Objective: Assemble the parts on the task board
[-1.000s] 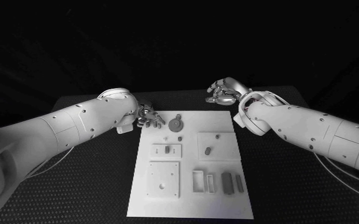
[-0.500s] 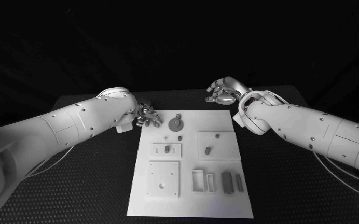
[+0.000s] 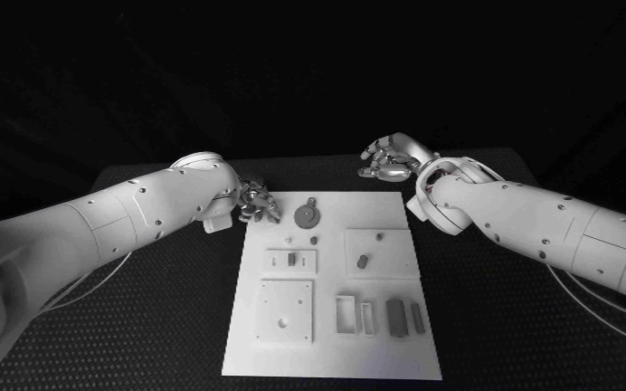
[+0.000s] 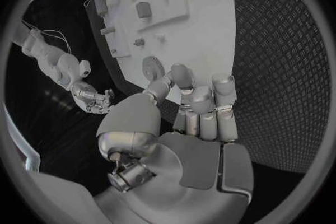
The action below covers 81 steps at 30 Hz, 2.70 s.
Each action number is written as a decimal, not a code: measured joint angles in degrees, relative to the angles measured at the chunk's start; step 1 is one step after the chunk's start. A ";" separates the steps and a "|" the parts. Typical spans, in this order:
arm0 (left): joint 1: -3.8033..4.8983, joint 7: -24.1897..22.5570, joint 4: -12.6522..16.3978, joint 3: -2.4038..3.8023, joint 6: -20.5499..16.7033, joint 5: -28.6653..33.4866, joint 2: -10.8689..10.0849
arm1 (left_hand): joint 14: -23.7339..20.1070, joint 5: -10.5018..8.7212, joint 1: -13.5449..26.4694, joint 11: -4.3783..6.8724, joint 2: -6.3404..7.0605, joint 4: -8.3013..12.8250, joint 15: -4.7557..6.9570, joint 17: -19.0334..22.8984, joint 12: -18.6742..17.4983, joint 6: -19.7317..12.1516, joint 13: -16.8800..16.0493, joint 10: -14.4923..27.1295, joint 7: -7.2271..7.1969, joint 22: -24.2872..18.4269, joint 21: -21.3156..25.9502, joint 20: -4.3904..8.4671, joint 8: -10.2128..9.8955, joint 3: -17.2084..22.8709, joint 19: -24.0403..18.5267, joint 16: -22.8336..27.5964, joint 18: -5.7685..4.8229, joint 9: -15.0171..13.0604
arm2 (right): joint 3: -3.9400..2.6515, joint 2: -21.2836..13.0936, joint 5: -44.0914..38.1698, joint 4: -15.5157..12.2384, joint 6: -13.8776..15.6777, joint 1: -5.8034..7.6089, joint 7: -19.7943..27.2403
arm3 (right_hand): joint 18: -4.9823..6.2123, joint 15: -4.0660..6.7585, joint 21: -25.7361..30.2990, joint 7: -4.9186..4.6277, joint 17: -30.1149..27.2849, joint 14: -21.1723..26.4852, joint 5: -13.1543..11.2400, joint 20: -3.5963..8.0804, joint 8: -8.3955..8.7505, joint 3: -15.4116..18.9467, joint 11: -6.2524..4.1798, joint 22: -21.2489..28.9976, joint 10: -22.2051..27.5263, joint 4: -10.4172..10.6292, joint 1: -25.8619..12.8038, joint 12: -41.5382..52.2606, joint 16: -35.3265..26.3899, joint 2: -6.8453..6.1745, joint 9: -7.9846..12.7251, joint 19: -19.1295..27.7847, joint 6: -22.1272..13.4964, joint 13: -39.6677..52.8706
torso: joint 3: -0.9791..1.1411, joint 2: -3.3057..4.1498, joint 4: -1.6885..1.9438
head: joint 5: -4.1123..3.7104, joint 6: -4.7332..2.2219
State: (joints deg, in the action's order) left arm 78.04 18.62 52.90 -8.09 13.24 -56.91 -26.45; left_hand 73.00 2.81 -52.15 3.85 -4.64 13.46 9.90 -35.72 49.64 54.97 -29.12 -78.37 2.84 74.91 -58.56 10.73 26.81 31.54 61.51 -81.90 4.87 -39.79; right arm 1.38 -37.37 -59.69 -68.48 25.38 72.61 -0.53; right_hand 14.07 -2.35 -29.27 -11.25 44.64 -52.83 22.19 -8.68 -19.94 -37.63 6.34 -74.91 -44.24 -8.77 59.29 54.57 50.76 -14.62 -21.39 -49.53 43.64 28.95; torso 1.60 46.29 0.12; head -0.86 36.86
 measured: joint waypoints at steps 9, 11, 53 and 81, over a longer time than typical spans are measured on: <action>0.00 0.94 1.19 0.04 -1.25 2.72 -0.84 | 0.62 0.69 -0.64 0.39 -0.18 0.80 0.22 -0.21 0.00 0.35 0.88 -1.68 0.33 0.00 -0.23 -0.01 0.00 1.57 0.01 -0.45 0.00 0.02 | 0.00 -0.07 0.00 0.00 0.01 0.00 0.02 | 0.01 0.00 0.00 0.01 -0.05 0.00 0.00 0.00 0.00 0.00 0.00 0.00 0.00 0.00 0.00 0.00 0.00 0.00 0.00 0.00 0.01 -0.07 | 0.01 -0.01 0.03 | 0.03 0.05; 0.00 1.29 1.96 0.05 -1.62 3.55 -1.39 | 0.67 1.25 -0.64 0.43 -0.18 0.78 0.19 -0.21 0.00 0.44 1.10 -2.23 0.42 0.00 -0.37 -0.01 0.00 1.88 0.01 -0.45 -0.01 0.03 | 0.02 -0.11 0.00 -0.04 0.01 -0.01 0.02 | 0.00 0.00 0.00 0.01 -0.05 0.00 0.00 0.00 0.00 0.10 0.00 0.00 0.00 0.10 -0.05 0.00 0.00 0.05 0.00 0.00 0.01 -0.07 | 0.01 -0.03 0.04 | 0.07 0.05; 0.74 3.94 27.96 -4.91 -12.96 2.12 -15.05 | 1.19 21.33 -0.68 2.52 7.61 0.62 0.84 0.14 5.78 5.24 3.16 -3.43 0.53 0.02 -1.34 0.51 2.19 2.35 0.96 -1.52 -1.05 0.02 | 0.03 -0.81 0.26 0.49 -0.05 -0.21 0.14 | 0.00 0.21 0.22 -0.09 -0.18 0.21 0.23 0.00 0.00 0.31 0.00 0.00 0.00 0.00 -0.23 0.45 0.22 0.23 0.11 -0.41 -0.10 -0.48 | 0.04 -0.55 0.68 | 0.19 1.08; -0.85 5.32 28.34 -5.68 -14.77 -1.09 -13.81 | 1.20 22.20 -0.70 2.68 7.58 0.63 0.85 0.27 6.23 5.35 3.29 -3.27 0.43 0.01 -1.34 0.49 1.58 2.34 0.95 -1.52 -0.53 -0.05 | 0.03 -0.76 0.26 0.25 -0.20 -0.29 0.13 | 0.00 0.21 0.45 0.00 -0.28 0.21 0.45 0.00 0.00 0.31 0.21 0.00 0.21 0.00 -0.22 0.44 0.22 0.22 0.16 -0.41 -0.19 -0.60 | 0.01 -0.47 0.58 | -0.11 2.09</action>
State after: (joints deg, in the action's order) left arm 77.19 23.94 81.24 -13.77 -1.53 -58.00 -40.26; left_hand 74.19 25.01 -52.85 6.52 2.94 14.10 10.75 -35.45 55.87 60.32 -25.83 -81.63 3.27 74.91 -59.89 11.23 28.39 33.87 62.46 -83.42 4.34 -39.84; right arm 1.41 -38.13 -59.43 -68.23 25.18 72.32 -0.40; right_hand 14.07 -2.14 -28.82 -11.24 44.36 -52.62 22.64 -8.68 -19.94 -37.32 6.55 -74.91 -44.03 -8.77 59.07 55.01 50.98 -14.39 -21.23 -49.94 43.45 28.35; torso 1.61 45.81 0.69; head -0.97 38.95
